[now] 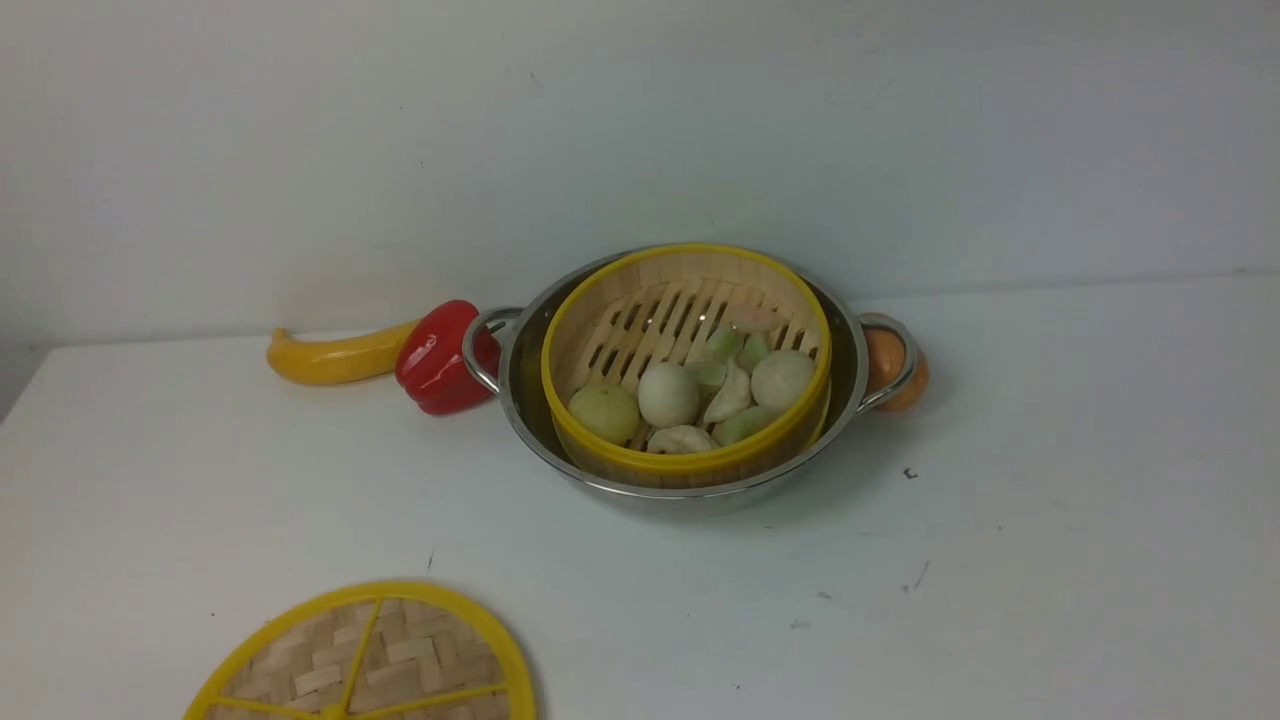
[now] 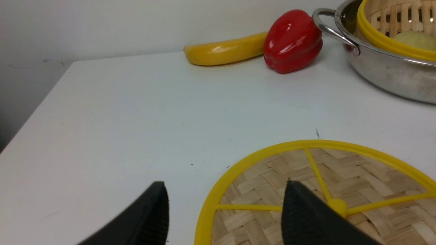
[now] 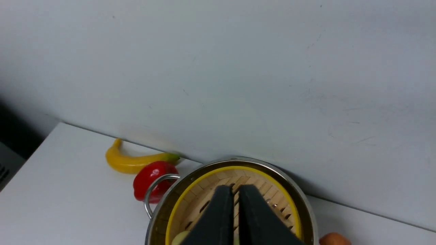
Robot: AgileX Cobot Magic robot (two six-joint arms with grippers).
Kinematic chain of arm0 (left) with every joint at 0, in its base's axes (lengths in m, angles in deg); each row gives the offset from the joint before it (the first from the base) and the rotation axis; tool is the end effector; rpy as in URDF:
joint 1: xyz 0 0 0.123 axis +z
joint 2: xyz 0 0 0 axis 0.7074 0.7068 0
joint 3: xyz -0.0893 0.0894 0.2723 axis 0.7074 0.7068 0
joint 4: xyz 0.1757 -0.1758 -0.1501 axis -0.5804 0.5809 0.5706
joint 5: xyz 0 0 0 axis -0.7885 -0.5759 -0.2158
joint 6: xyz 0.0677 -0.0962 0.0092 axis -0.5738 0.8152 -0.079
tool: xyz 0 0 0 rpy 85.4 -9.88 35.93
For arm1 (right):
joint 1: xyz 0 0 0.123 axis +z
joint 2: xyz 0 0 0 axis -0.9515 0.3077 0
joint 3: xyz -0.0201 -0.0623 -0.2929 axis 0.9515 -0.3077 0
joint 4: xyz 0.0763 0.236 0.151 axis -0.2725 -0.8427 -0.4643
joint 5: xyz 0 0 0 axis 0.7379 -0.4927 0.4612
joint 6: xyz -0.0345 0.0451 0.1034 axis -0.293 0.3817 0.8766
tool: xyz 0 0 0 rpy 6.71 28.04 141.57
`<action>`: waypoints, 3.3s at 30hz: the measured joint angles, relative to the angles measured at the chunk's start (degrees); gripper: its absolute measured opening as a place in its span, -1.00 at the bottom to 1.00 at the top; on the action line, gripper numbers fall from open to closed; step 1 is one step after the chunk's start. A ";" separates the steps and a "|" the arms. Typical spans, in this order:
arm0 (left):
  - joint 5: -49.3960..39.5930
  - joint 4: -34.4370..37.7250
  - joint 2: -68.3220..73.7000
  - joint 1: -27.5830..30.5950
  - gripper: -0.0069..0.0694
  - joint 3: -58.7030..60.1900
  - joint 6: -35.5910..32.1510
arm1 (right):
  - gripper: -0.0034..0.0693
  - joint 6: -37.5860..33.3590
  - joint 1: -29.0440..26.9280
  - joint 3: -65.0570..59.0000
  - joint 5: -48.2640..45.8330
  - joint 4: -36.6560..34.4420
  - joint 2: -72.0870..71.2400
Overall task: Place the steamer in the pot on the white table, and put the lid on the steamer.
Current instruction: 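Grasp the bamboo steamer lid lying on the table by its centre knob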
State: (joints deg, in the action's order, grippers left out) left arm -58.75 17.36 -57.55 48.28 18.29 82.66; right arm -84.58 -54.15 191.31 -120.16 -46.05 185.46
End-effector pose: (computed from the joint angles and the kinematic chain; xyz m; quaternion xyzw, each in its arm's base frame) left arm 0.1043 0.0046 0.1751 0.0000 0.7873 0.0276 0.6159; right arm 0.3875 0.1550 0.5156 -0.1446 0.8763 0.1984 0.4145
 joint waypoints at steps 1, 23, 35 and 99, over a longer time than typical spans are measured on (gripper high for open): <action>0.00 0.00 0.00 0.00 0.27 0.00 0.00 | -0.78 0.00 0.00 -0.12 0.00 -0.24 -0.09; 0.00 0.00 0.00 0.00 0.27 0.00 0.00 | -0.58 1.92 -5.35 -77.99 29.29 17.16 -62.92; 0.00 0.00 0.00 0.00 0.27 0.00 0.05 | -0.41 2.91 -16.21 -122.03 63.00 18.21 -91.12; 0.05 0.33 0.00 0.00 0.27 0.00 0.37 | -0.22 10.03 -16.28 -129.67 51.58 17.52 -100.67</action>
State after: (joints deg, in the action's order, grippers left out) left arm -58.70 17.70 -57.55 48.28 18.29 83.03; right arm -74.55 -70.43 61.64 -68.58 -28.53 84.79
